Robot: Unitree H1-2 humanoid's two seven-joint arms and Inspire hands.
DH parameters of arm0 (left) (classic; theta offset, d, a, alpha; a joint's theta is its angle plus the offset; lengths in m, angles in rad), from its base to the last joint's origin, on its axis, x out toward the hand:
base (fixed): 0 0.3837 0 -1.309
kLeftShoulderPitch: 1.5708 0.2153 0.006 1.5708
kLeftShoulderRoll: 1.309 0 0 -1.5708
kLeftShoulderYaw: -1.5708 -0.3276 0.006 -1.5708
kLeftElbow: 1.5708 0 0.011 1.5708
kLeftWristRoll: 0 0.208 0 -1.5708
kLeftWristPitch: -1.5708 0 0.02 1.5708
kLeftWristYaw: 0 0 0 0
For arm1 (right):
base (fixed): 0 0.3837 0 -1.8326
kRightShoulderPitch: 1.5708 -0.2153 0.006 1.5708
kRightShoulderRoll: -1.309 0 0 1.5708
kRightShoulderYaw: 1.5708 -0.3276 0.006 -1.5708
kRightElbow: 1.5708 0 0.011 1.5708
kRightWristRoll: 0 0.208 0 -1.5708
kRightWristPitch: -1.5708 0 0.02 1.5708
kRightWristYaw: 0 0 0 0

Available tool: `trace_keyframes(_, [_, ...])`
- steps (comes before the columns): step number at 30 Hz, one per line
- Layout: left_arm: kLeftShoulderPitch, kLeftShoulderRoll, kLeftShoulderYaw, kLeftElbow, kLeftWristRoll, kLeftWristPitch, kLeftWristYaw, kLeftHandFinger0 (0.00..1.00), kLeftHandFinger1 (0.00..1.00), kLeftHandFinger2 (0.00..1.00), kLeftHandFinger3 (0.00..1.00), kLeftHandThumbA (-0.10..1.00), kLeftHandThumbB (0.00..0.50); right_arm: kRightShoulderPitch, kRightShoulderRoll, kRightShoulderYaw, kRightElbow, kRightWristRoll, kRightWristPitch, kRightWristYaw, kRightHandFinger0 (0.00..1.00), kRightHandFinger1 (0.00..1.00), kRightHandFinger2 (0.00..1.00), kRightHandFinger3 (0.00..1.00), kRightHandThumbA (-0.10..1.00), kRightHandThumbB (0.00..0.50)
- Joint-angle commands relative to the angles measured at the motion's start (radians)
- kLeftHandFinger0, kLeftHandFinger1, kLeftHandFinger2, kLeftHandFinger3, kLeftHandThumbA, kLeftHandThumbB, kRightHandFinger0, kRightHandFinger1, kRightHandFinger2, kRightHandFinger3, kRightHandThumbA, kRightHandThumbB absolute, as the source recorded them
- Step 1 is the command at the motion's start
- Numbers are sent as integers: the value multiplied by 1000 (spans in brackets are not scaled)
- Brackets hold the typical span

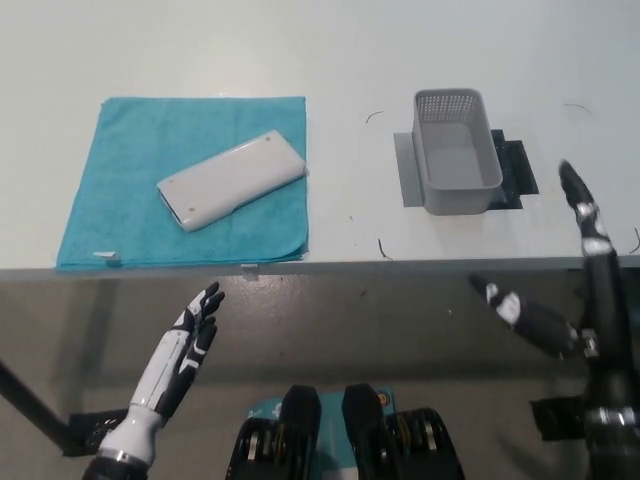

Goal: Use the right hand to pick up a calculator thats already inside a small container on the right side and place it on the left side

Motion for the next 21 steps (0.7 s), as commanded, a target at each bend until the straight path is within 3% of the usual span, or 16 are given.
trace_keyframes(1, [-67, 6, 18, -21, -21, -48, 15, 1000, 1000, 1000, 1000, 1000, 4, 58, -11, 12, -32, 74, -303, -14, 1000, 1000, 1000, 1000, 1000, 318])
trace_keyframes(3, [-70, 9, 16, -15, -19, -61, 15, 1000, 1000, 1000, 1000, 1000, 8, 43, -7, 2, 82, 91, -315, -13, 1000, 1000, 1000, 1000, 1000, 258])
trace_keyframes(8, [-66, 3, 16, -22, -33, -60, 9, 1000, 1000, 1000, 1000, 1000, 12, -9, -2, -10, 248, 205, -244, 64, 1000, 1000, 1000, 1000, 1000, 217])
trace_keyframes(11, [-56, 4, 19, -37, -38, -56, 9, 1000, 1000, 1000, 1000, 1000, 31, -42, -9, -5, 340, 224, -211, 107, 1000, 1000, 1000, 1000, 1000, 238])
trace_keyframes(13, [-44, 3, 22, -56, -45, -40, 6, 1000, 1000, 1000, 1000, 1000, 49, -63, -16, -1, 399, 239, -202, 139, 1000, 1000, 1000, 1000, 1000, 206])
trace_keyframes(18, [17, 6, 18, -137, -51, 5, -7, 1000, 1000, 1000, 1000, 1000, 34, -74, -25, 1, 456, 251, -207, 176, 1000, 1000, 1000, 1000, 1000, 201])
trace_keyframes(21, [43, 14, 10, -145, -39, -17, -7, 1000, 1000, 1000, 1000, 1000, 16, -84, -25, -1, 490, 249, -219, 188, 1000, 1000, 1000, 1000, 1000, 204])
